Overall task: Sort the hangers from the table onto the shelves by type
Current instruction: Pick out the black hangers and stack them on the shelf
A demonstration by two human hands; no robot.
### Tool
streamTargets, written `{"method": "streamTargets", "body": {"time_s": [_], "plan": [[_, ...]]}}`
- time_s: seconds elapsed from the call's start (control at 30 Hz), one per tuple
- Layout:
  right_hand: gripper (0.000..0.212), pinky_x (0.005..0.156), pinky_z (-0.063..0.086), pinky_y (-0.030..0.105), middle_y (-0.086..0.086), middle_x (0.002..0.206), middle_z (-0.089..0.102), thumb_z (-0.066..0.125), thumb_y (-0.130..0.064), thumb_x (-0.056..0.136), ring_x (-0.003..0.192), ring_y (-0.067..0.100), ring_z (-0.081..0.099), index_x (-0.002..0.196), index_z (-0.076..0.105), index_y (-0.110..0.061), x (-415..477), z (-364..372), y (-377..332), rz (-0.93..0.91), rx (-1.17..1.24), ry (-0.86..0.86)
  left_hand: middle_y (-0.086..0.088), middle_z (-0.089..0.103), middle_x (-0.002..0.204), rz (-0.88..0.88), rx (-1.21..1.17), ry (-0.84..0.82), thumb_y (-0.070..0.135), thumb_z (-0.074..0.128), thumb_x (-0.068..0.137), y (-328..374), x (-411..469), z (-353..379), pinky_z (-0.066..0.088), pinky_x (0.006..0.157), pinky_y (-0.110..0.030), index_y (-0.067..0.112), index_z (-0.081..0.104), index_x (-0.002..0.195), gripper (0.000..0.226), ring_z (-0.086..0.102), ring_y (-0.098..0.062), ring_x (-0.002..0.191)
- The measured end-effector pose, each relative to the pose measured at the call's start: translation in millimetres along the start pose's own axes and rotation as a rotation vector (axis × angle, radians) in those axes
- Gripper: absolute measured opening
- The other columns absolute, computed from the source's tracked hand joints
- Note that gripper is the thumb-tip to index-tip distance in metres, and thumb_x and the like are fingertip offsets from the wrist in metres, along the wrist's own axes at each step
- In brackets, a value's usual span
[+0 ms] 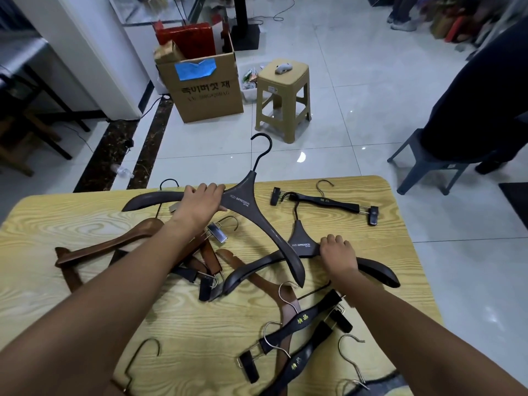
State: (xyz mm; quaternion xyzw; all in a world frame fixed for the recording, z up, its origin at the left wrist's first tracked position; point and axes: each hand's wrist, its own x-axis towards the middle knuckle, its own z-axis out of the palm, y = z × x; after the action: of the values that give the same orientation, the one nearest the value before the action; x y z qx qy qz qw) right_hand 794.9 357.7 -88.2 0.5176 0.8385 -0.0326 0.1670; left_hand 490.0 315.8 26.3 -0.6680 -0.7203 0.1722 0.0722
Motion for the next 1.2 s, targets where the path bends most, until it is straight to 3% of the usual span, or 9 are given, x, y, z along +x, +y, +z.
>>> {"method": "streamTargets", "body": {"time_s": [0.13, 0.3, 0.43, 0.6, 0.7, 0.83, 1.2], "plan": [[0.031, 0.089, 0.043, 0.035, 0.01, 0.123, 0.054, 0.042, -0.007, 0.095, 0.11, 0.028, 0.055, 0.126, 0.039, -0.009, 0.4, -12.8, -1.6, 0.012, 0.018, 0.017, -0.004, 0.048, 0.127, 0.0, -0.015, 0.019, 0.025, 0.05, 0.097, -4.3, -2.7, 0.2, 0.039, 0.088, -0.038, 0.013, 0.025, 0.139, 0.05, 0.048, -0.025, 0.115], [0.037, 0.08, 0.043, 0.034, 0.007, 0.117, 0.06, 0.05, -0.014, 0.094, 0.105, 0.028, 0.06, 0.129, 0.036, -0.012, -1.0, -36.9, 1.9, -0.074, 0.035, 0.058, -0.004, 0.053, 0.122, 0.006, -0.065, 0.034, 0.044, 0.032, 0.099, -10.6, -8.0, -12.7, 0.044, 0.086, -0.038, 0.013, 0.032, 0.135, 0.048, 0.053, -0.025, 0.109], [0.029, 0.069, 0.04, 0.03, 0.004, 0.111, 0.064, 0.045, -0.027, 0.099, 0.1, 0.025, 0.063, 0.125, 0.044, -0.015, -4.6, -60.3, 4.0, -0.039, 0.132, 0.118, -0.004, 0.056, 0.116, -0.042, -0.113, 0.059, 0.052, 0.028, 0.098, -15.5, -14.5, -27.9, 0.044, 0.081, -0.037, 0.013, 0.041, 0.127, 0.05, 0.056, -0.025, 0.105], [0.03, 0.065, 0.038, 0.031, 0.003, 0.112, 0.065, 0.054, -0.016, 0.092, 0.1, 0.026, 0.064, 0.12, 0.046, -0.012, -4.9, -100.9, 10.8, -0.045, 0.025, 0.174, -0.005, 0.059, 0.104, -0.111, -0.194, 0.093, 0.059, 0.033, 0.093, -26.6, -28.6, -53.9, 0.043, 0.08, -0.039, 0.014, 0.046, 0.109, 0.049, 0.058, -0.027, 0.094], [0.03, 0.067, 0.039, 0.031, 0.003, 0.113, 0.063, 0.048, -0.035, 0.096, 0.101, 0.025, 0.064, 0.117, 0.05, -0.014, -3.9, -126.7, 11.4, -0.073, 0.04, 0.248, -0.004, 0.059, 0.1, -0.153, -0.167, 0.128, 0.063, 0.033, 0.091, -37.5, -41.5, -68.0, 0.043, 0.074, -0.036, 0.014, 0.046, 0.105, 0.052, 0.058, -0.025, 0.091], [0.054, 0.064, 0.036, 0.03, 0.001, 0.108, 0.063, 0.04, -0.064, 0.09, 0.099, 0.024, 0.063, 0.111, 0.052, -0.015, -0.5, -153.3, 2.4, -0.117, 0.047, 0.347, -0.002, 0.059, 0.099, -0.22, -0.117, 0.15, 0.064, 0.032, 0.091, -52.9, -65.5, -81.2, 0.042, 0.071, -0.034, 0.016, 0.047, 0.104, 0.052, 0.058, -0.024, 0.089], [0.056, 0.058, 0.036, 0.029, 0.001, 0.096, 0.065, 0.041, -0.068, 0.088, 0.087, 0.024, 0.065, 0.098, 0.052, -0.015, -22.0, -207.9, -54.2, -0.41, 0.083, 0.528, -0.005, 0.059, 0.111, -0.538, -0.128, 0.161, 0.063, 0.036, 0.09, -57.6, -181.4, -118.7, 0.043, 0.083, -0.037, 0.014, 0.047, 0.116, 0.056, 0.056, -0.026, 0.104]]}}
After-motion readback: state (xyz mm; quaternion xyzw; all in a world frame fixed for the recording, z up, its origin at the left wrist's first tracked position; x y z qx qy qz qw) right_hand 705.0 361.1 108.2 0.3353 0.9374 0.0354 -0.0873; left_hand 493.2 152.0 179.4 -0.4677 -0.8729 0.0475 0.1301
